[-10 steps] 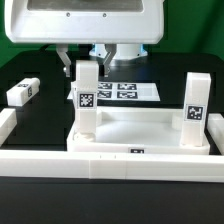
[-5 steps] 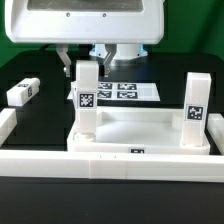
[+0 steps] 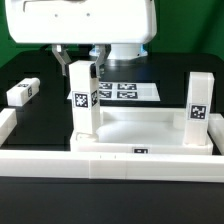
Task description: Assemble desk
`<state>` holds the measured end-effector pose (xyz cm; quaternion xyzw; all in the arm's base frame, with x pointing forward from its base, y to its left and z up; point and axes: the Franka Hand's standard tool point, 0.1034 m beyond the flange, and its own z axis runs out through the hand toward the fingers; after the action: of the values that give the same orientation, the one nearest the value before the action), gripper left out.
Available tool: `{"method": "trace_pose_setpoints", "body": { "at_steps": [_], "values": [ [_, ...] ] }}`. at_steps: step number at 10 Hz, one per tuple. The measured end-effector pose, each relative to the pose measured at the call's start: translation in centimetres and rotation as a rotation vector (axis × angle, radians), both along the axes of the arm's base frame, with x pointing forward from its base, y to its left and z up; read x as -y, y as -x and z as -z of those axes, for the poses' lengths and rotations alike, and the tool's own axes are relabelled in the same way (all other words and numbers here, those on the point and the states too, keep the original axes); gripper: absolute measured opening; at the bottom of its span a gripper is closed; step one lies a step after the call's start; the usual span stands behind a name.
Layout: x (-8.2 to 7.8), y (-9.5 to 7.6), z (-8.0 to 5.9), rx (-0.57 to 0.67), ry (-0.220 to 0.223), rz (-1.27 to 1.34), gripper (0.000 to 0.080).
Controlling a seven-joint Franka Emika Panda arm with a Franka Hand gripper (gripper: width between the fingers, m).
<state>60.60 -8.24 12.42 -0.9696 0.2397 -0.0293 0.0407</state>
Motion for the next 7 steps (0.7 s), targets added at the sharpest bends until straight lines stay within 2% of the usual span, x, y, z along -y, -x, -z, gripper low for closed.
{"method": "trace_pose_setpoints", "body": {
  "at_steps": [3, 7],
  "values": [
    [-0.2, -0.2, 0.1, -0.013, -0.022, 0.263, 0.0290],
    [-1.4, -0.4, 0.1, -0.036, -0.051, 0.573, 0.0290]
  ]
}}
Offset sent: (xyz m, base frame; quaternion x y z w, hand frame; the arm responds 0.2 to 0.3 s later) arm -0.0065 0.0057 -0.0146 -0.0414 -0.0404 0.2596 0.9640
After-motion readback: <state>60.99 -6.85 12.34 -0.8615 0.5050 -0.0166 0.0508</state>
